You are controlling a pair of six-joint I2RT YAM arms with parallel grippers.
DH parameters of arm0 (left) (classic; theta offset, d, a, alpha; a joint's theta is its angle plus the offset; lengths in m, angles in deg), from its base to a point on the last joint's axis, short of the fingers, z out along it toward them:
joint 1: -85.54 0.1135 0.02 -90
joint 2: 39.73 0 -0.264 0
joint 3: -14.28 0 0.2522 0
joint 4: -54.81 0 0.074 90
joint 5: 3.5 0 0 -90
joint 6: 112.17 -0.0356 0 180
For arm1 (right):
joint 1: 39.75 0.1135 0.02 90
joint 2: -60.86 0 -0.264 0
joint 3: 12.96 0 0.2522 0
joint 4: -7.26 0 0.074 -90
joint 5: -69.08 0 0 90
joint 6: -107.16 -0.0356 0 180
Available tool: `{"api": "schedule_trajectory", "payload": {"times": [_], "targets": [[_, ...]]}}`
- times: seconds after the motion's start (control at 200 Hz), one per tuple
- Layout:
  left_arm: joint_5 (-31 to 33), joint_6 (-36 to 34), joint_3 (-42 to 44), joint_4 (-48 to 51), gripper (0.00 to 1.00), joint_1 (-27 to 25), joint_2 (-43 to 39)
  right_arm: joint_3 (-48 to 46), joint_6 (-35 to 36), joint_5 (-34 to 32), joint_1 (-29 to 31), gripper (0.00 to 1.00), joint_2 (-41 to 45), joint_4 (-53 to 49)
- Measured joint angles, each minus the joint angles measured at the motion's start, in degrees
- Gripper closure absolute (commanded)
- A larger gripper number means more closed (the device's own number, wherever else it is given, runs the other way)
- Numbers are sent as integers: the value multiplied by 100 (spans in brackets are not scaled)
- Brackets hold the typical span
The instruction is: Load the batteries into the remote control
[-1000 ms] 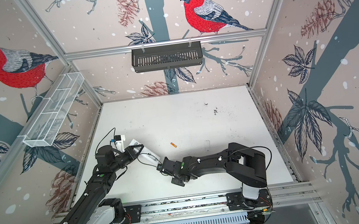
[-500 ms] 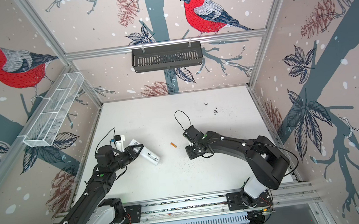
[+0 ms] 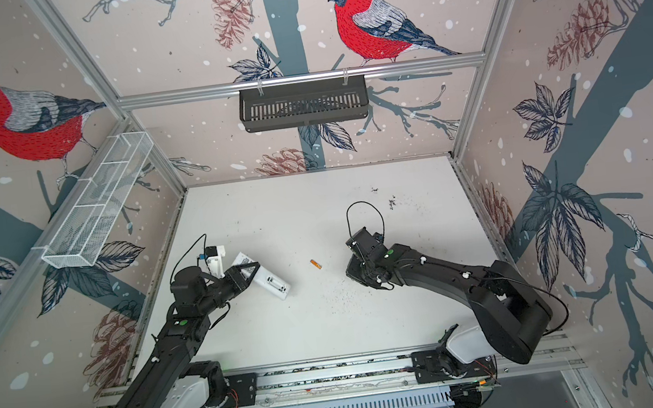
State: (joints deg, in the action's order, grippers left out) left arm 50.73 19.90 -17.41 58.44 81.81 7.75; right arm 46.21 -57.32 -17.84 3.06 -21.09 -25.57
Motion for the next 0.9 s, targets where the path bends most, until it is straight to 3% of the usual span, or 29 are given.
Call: {"api": "schedule_trajectory", "payload": {"times": [0.235,0.47,0.625,0.74,0.79,0.901], "targets": [[-9,4,13,-44,100,28,-22,120,-1095,-142,522,95,-743,-26],[-20,15,35,-122,100,57,-37,640,-1281,-240,745,68,-1139,-44],[-22,20,57,-127,100,66,-37,745,-1231,-306,774,62,-1139,-37],[-24,20,61,-129,100,94,-31,791,-914,-361,774,45,-1054,-44],[-22,20,61,-129,100,107,-33,914,-518,-450,769,31,-999,-35],[-22,20,61,-125,100,122,-83,1189,890,-605,680,27,-809,240]]}}
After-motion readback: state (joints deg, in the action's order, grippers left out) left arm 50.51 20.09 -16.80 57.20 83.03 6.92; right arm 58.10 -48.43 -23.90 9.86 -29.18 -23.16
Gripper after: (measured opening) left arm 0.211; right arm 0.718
